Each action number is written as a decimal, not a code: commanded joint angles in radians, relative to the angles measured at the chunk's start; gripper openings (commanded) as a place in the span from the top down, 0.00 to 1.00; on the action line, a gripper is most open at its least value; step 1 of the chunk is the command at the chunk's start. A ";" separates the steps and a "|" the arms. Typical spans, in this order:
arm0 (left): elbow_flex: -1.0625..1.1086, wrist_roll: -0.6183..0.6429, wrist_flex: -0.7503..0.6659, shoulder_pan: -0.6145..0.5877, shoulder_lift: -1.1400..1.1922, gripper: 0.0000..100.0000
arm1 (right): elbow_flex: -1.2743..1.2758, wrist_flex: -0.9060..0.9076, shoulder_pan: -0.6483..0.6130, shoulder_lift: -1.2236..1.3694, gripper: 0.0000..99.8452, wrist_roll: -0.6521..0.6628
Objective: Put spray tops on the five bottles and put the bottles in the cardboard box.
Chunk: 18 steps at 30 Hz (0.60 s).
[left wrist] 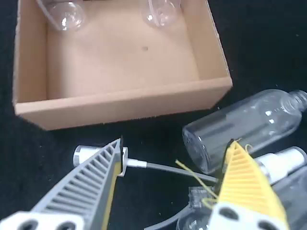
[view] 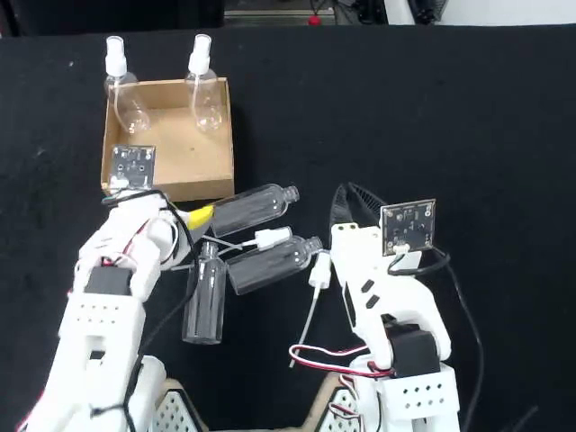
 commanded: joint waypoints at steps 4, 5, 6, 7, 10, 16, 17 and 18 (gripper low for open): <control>0.058 0.002 0.121 0.091 -0.284 0.67 | 0.028 -0.084 -0.014 -0.012 0.97 0.009; 0.065 0.002 0.166 0.107 -0.315 0.67 | 0.031 -0.091 -0.014 -0.012 0.97 0.009; 0.068 0.002 0.219 0.124 -0.345 0.67 | 0.031 -0.092 -0.014 -0.012 0.97 0.009; 0.068 0.002 0.272 0.139 -0.374 0.67 | 0.031 -0.092 -0.014 -0.012 0.97 0.009; 0.068 0.003 0.381 0.177 -0.446 0.67 | 0.031 -0.094 -0.014 -0.012 0.97 0.009; 0.084 0.173 0.377 0.183 -0.471 0.67 | 0.031 -0.092 -0.014 -0.012 0.97 0.009; 0.084 0.195 0.370 0.183 -0.462 0.67 | 0.031 -0.092 -0.014 -0.012 0.97 0.009; 0.084 0.215 0.362 0.183 -0.451 0.67 | 0.031 -0.092 -0.014 -0.012 0.97 0.009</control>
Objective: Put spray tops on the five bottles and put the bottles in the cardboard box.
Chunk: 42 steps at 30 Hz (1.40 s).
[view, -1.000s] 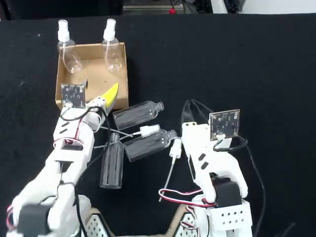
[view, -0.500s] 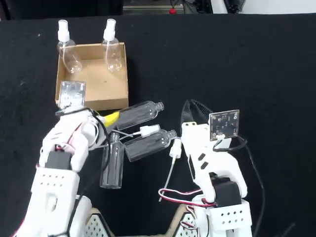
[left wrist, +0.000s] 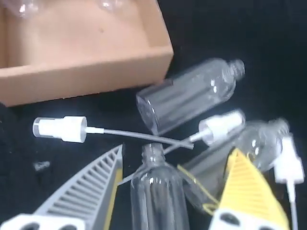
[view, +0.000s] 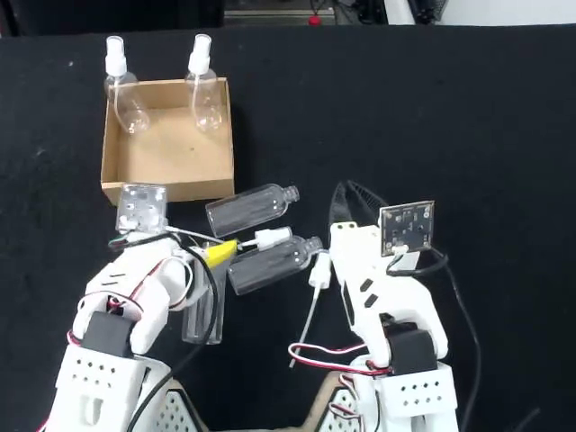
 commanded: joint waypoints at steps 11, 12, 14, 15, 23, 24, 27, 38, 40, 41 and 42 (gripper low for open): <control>-0.214 0.100 0.041 -0.077 0.367 0.67 | -0.008 -0.029 -0.014 -0.012 0.97 0.009; -0.243 0.101 0.058 -0.079 0.407 0.67 | -0.008 -0.029 -0.014 -0.012 0.97 0.009; -0.283 0.104 0.089 -0.077 0.477 0.67 | -0.008 -0.029 -0.012 -0.012 0.97 0.009; -0.298 0.104 0.100 -0.076 0.508 0.67 | -0.008 -0.029 -0.012 -0.012 0.97 0.009; -0.321 0.100 0.101 -0.076 0.713 0.67 | -0.008 -0.029 -0.012 -0.012 0.97 0.009; -0.321 0.103 0.101 -0.076 0.733 0.67 | -0.008 -0.029 -0.012 -0.012 0.97 0.009; -0.323 0.104 0.101 -0.076 0.776 0.67 | -0.008 -0.029 -0.012 -0.012 0.97 0.009; -0.323 0.103 0.021 -0.085 0.907 0.67 | -0.008 -0.029 -0.009 -0.012 0.97 0.009; -0.343 0.104 0.023 -0.085 0.925 0.67 | -0.008 -0.029 -0.009 -0.012 0.97 0.009; -0.358 0.104 0.025 -0.085 0.931 0.67 | -0.008 -0.029 -0.009 -0.012 0.97 0.009; -0.371 0.106 0.025 -0.085 0.936 0.67 | -0.008 -0.029 -0.011 -0.012 0.97 0.009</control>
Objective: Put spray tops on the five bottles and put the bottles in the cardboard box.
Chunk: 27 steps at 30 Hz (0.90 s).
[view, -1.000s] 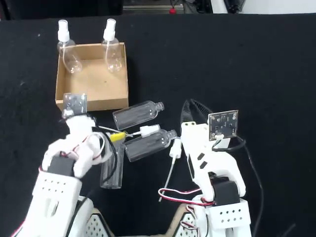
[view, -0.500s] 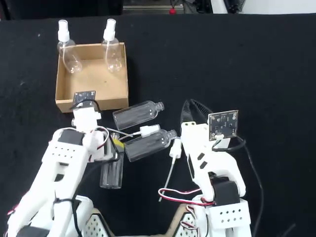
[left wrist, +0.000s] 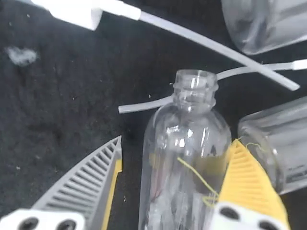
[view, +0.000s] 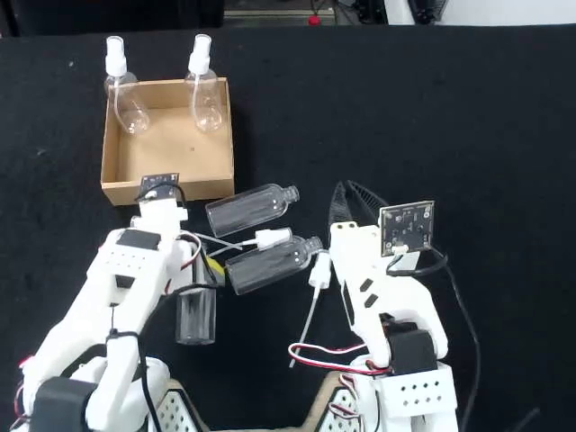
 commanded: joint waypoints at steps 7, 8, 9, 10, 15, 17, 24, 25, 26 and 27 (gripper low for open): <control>-0.205 0.006 -0.008 -0.004 0.114 0.67 | -0.008 -0.029 -0.009 -0.012 0.97 0.009; -0.209 0.006 -0.006 -0.002 0.135 0.67 | -0.008 -0.029 -0.009 -0.012 0.97 0.009; -0.214 0.006 -0.006 -0.002 0.160 0.67 | -0.008 -0.029 -0.008 -0.012 0.97 0.009; -0.216 0.005 -0.006 -0.002 0.176 0.67 | -0.008 -0.029 -0.008 -0.012 0.97 0.009; -0.216 0.011 -0.006 -0.002 0.206 0.67 | -0.008 -0.028 -0.008 -0.012 0.97 0.009; -0.216 0.011 -0.006 -0.002 0.206 0.67 | -0.008 -0.028 -0.008 -0.012 0.97 0.009; -0.216 0.012 -0.008 -0.002 0.206 0.71 | -0.008 -0.028 -0.008 -0.012 0.97 0.009; -0.216 0.012 -0.008 -0.002 0.206 0.74 | -0.008 -0.028 -0.008 -0.012 0.97 0.009; -0.216 0.012 -0.008 -0.001 0.206 0.78 | -0.008 -0.028 -0.008 -0.012 0.97 0.009; -0.217 0.012 -0.008 -0.001 0.206 0.82 | -0.008 -0.028 -0.008 -0.012 0.97 0.009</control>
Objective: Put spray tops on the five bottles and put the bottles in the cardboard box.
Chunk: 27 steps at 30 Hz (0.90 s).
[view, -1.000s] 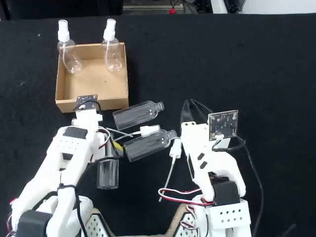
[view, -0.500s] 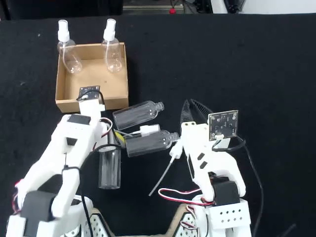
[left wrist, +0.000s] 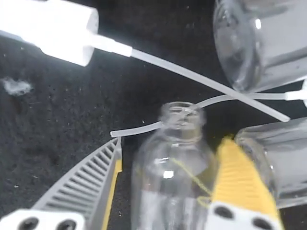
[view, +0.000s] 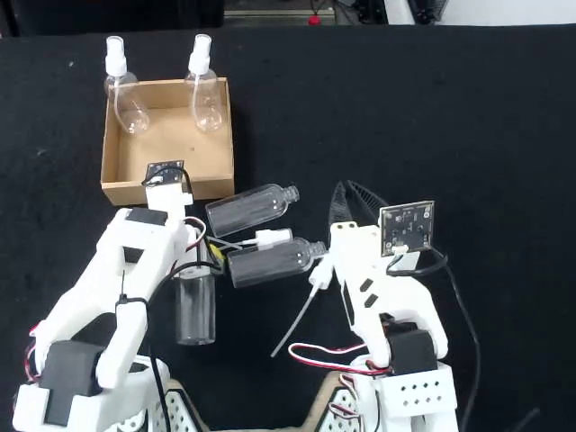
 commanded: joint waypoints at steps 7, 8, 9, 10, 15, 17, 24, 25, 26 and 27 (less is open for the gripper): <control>-0.068 -0.002 -0.006 -0.012 0.000 0.97 | -0.008 -0.028 -0.006 -0.012 0.97 0.009; -0.068 -0.002 -0.006 -0.012 0.000 0.97 | -0.008 -0.028 -0.006 -0.012 0.97 0.009; -0.068 -0.003 0.002 -0.012 0.000 0.97 | -0.008 -0.028 -0.006 -0.012 0.97 0.009; -0.076 -0.003 0.020 -0.012 0.000 0.97 | -0.008 -0.028 -0.006 -0.012 0.97 0.009; -0.265 -0.003 0.245 -0.056 0.000 0.97 | -0.008 -0.028 -0.006 -0.012 0.97 0.009; -0.367 -0.003 0.333 -0.120 0.011 0.97 | -0.008 -0.028 -0.006 -0.012 0.97 0.009; -0.464 -0.104 0.459 -0.366 0.014 0.97 | -0.008 -0.028 -0.008 -0.012 0.97 0.009; -0.464 -0.167 0.457 -0.403 0.014 0.97 | -0.008 -0.028 -0.008 -0.012 0.97 0.009; -0.464 -0.233 0.440 -0.444 0.014 0.97 | -0.008 -0.028 -0.006 -0.012 0.97 0.009; -0.467 -0.302 0.419 -0.496 0.012 0.97 | -0.008 -0.028 -0.006 -0.012 0.97 0.009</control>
